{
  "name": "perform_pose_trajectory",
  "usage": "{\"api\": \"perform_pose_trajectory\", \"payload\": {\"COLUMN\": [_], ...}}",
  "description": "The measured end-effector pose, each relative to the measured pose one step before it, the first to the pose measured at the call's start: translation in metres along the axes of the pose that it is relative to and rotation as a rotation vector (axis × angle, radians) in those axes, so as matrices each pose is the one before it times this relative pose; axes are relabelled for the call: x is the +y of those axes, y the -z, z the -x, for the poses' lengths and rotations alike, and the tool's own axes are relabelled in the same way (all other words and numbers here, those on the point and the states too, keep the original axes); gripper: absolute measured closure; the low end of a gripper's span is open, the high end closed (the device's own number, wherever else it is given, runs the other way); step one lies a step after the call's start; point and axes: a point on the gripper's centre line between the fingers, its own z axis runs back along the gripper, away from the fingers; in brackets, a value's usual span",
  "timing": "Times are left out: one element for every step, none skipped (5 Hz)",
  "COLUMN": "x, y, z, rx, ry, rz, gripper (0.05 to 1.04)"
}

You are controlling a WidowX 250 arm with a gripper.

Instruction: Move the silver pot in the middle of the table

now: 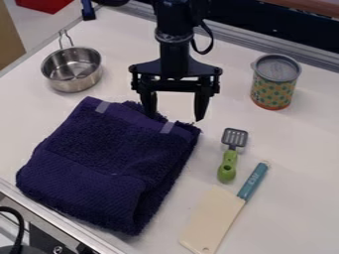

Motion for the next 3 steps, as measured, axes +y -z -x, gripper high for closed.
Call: {"api": "perform_pose_trajectory", "payload": {"x": [0.00131,0.01360,0.01776], "y": [0.00849,-0.00322,-0.01017], "z": [0.00304,-0.00881,-0.01817], "rx": [0.0303,0.0163,-0.0165], "ry": [0.0006,-0.0489,-0.0445], "rz": [-0.0148,-0.0038,0.0171], "gripper": [0.084,0.084,0.084]}}
